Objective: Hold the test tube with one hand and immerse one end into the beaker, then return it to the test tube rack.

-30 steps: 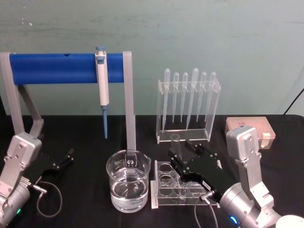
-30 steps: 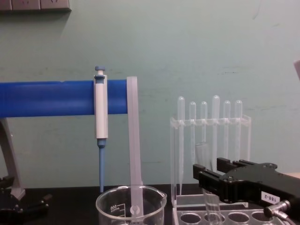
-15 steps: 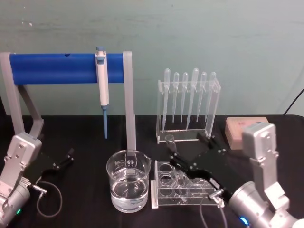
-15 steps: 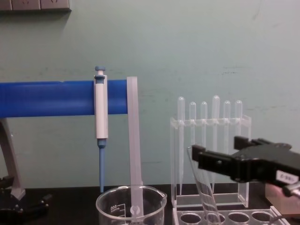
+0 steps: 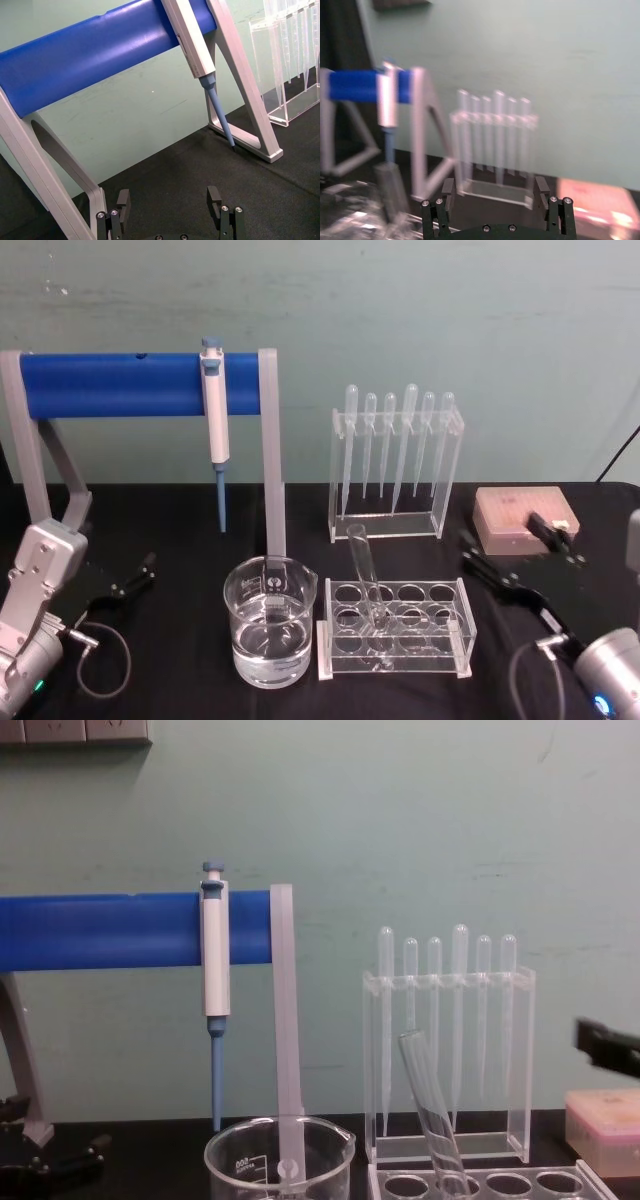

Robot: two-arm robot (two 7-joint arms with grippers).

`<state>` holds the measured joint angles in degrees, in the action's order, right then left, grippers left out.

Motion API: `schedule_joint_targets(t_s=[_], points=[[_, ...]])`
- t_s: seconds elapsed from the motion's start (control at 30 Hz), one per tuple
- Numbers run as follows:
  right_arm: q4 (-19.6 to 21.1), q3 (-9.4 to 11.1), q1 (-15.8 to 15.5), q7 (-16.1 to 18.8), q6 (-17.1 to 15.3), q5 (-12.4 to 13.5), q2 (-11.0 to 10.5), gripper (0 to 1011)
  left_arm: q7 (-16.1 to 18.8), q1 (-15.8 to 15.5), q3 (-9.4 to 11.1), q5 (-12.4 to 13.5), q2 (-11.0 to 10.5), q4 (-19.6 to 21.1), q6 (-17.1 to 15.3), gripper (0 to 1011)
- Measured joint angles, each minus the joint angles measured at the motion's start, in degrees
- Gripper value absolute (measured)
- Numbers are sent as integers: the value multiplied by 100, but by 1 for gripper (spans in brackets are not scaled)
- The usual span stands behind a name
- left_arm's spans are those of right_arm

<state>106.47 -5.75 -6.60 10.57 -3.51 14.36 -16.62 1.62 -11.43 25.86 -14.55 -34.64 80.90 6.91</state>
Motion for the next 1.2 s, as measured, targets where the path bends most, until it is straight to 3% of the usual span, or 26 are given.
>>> schedule_joint_targets(t_s=[0.13, 0.3, 0.43, 0.6, 0.73, 1.2], points=[[-431, 198, 12, -216, 110, -220, 19, 1002, 0, 0, 0, 0, 0, 0, 0, 1000], [-1037, 269, 154, -324, 365, -426, 94, 1002, 0, 0, 0, 0, 0, 0, 0, 1000], [-1576, 234, 335, -352, 900, -681, 180, 1002, 0, 0, 0, 0, 0, 0, 0, 1000], [-1836, 165, 459, -368, 1416, -1010, 247, 1002, 0, 0, 0, 0, 0, 0, 0, 1000], [-1820, 170, 495, -382, 1443, -1137, 291, 1002, 0, 0, 0, 0, 0, 0, 0, 1000], [-1627, 218, 504, -516, 963, -1621, 427, 1002, 0, 0, 0, 0, 0, 0, 0, 1000]])
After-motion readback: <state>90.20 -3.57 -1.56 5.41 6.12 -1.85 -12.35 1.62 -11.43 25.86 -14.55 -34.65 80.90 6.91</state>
